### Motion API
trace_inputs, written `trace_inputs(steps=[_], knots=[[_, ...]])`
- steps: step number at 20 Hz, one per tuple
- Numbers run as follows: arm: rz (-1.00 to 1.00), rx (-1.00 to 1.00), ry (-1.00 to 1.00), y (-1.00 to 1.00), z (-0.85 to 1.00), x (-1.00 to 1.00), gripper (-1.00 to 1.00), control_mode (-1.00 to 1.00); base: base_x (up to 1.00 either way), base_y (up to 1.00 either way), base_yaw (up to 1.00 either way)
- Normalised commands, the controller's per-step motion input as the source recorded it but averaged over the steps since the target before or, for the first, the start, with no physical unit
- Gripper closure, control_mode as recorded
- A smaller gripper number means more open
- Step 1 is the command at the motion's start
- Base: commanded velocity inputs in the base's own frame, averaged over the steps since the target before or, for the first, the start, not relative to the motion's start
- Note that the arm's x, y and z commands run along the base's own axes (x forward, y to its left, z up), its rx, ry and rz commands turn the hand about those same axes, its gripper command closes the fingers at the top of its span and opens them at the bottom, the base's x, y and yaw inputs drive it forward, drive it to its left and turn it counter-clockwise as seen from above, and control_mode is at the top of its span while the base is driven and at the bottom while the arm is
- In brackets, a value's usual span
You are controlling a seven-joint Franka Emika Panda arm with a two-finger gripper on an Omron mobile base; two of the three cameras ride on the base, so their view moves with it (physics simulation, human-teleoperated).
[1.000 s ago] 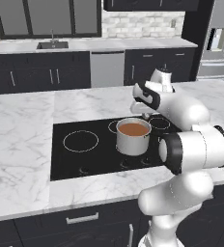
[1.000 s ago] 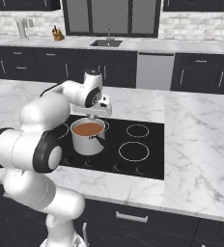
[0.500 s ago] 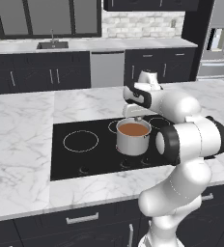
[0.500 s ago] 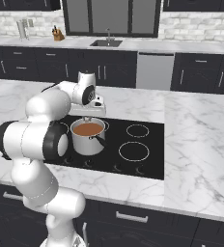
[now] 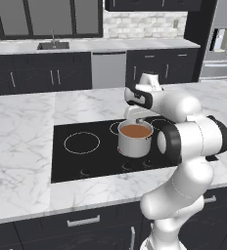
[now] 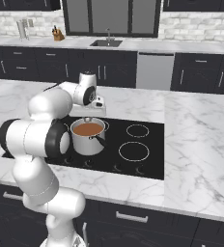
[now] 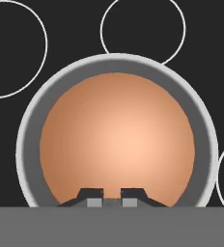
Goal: Pick up the sugar cube(s) and place them in the saucepan with hot chocolate.
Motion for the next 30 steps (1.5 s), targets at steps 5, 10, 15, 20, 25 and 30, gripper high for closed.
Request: trace_inputs(steps=[5, 10, 15, 20, 25, 30], knots=[[0.04, 0.00, 0.00, 0.00, -0.05, 0.01, 1.00, -1.00, 0.00, 0.00, 0.00], [0.04, 0.00, 0.00, 0.00, -0.03, 0.05, 1.00, -1.00, 0.00, 0.00, 0.00], [0.04, 0.00, 0.02, 0.00, -0.02, 0.14, 1.00, -1.00, 0.00, 0.00, 0.00], [0.03, 0.00, 0.08, 0.00, -0.30, 0.16, 1.00, -1.00, 0.00, 0.00, 0.00], [0.04, 0.01, 0.11, 0.00, -0.33, -0.01, 1.00, -1.00, 0.00, 0.00, 0.00], [0.00, 0.00, 0.00, 0.00, 0.00, -0.05, -1.00, -1.00, 0.00, 0.00, 0.00]])
